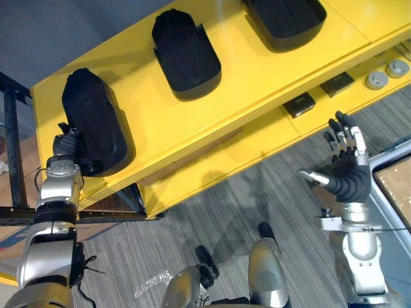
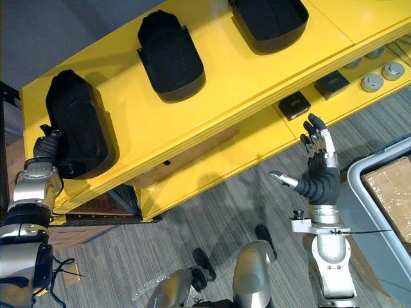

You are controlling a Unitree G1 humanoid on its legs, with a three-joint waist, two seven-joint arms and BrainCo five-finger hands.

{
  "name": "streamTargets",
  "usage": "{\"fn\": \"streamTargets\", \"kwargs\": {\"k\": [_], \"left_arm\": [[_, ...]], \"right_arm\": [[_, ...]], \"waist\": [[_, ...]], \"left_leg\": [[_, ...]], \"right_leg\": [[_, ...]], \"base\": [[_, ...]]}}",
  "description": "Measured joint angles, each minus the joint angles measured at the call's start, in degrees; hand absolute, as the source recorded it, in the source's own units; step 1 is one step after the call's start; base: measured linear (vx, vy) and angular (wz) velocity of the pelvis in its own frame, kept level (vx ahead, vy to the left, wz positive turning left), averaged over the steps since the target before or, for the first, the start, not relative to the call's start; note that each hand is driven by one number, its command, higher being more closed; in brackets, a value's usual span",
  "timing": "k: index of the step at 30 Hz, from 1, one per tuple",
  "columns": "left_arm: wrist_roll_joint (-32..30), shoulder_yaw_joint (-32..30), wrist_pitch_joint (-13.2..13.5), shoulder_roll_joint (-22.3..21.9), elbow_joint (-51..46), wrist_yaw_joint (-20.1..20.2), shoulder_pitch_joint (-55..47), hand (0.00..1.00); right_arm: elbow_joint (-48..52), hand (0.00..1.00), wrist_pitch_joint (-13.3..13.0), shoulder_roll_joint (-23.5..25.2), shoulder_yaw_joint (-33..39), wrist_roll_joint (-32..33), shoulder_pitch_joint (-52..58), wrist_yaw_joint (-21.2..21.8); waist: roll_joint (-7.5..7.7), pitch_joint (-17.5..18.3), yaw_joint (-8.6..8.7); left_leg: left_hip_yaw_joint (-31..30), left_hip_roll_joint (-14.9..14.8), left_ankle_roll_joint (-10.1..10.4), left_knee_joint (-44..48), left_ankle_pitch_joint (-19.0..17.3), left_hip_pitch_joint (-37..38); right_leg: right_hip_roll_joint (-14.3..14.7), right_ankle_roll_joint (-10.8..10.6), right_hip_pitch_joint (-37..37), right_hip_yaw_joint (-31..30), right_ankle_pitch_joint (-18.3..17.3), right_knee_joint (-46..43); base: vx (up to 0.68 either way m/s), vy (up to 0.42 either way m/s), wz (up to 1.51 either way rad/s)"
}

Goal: Walk over and take plastic housings, then place them on the shelf

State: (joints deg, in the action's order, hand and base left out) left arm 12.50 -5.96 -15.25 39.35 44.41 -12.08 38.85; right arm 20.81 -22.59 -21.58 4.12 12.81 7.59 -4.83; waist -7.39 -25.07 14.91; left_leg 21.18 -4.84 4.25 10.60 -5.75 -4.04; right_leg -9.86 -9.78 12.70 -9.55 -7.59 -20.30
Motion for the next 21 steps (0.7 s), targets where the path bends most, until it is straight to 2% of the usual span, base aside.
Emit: {"fn": "streamTargets", "kwargs": {"k": [5, 10, 14, 16, 17, 20, 21], "left_arm": [[0.1, 0.1, -1.0, 0.0, 0.0, -1.5, 1.7, 0.00], [1.1, 0.6, -1.3, 0.0, 0.0, -6.9, 3.7, 0.00], [1.2, 1.5, 1.1, 0.0, 0.0, -12.0, 6.8, 0.00], [1.0, 2.3, 3.2, 0.1, -1.9, -14.3, 9.3, 0.00], [0.8, 3.1, 5.3, 0.1, -4.4, -16.2, 11.0, 0.00], [0.3, 6.4, 8.9, 0.1, -8.4, -19.1, 13.5, 0.00], [-0.1, 7.4, 11.4, 0.1, -11.6, -21.0, 14.1, 0.00]], "right_arm": [[0.9, 0.00, -0.1, -0.3, -2.1, 0.0, 0.0, 0.1], [1.1, 0.00, -0.2, -0.3, -2.0, 0.0, -0.1, 1.8], [1.3, 0.00, -3.5, -0.4, -2.7, 3.6, -0.3, 6.5], [1.4, 0.00, -5.3, -0.4, -5.7, 4.7, -1.8, 7.8], [1.6, 0.00, -6.2, -0.3, -9.2, 4.9, -4.6, 8.1], [1.6, 0.00, -6.4, 0.0, -14.7, 4.4, -9.5, 7.5], [1.6, 0.00, -6.4, 0.9, -17.0, 4.1, -11.7, 6.7]], "waist": [[0.04, 0.0, 0.00], [0.68, -0.4, -0.04], [0.96, -0.6, 0.19], [1.49, -0.9, 0.14], [2.03, -1.3, -0.09], [2.45, -1.5, -0.42], [2.67, -1.7, -1.57]], "left_leg": [[-0.1, -0.1, 0.0, 0.0, 0.0, -0.4], [-0.2, -0.1, 0.0, 0.1, 0.0, -1.2], [-1.5, 0.0, -0.2, 0.0, 0.1, -1.1], [-2.7, 0.1, -0.2, -0.1, 0.4, -1.1], [-3.4, 0.2, -0.3, -0.3, 0.8, -1.3], [-5.0, 0.7, -0.5, -0.9, 1.6, -2.2], [-5.2, 0.7, -0.5, -1.0, 1.9, -2.2]], "right_leg": [[0.0, 0.0, 0.2, 0.2, 0.0, 0.0], [-0.1, 0.0, 0.9, 0.3, 0.1, -0.1], [-0.3, -0.2, 0.0, 1.6, 0.1, -0.2], [-0.5, -0.2, -0.8, 2.9, 0.1, -0.1], [-0.6, -0.2, -1.0, 3.5, 0.1, -0.1], [-1.1, -0.2, -0.9, 5.0, 0.1, -0.1], [-1.1, -0.2, -1.0, 5.2, 0.1, -0.1]], "base": [[0.00, -0.003, 0.02], [0.00, -0.001, 0.02], [0.02, -0.008, 0.13], [0.00, -0.018, 0.33], [-0.02, -0.014, 0.27], [-0.03, -0.014, 0.32], [-0.01, -0.013, 0.11]]}}
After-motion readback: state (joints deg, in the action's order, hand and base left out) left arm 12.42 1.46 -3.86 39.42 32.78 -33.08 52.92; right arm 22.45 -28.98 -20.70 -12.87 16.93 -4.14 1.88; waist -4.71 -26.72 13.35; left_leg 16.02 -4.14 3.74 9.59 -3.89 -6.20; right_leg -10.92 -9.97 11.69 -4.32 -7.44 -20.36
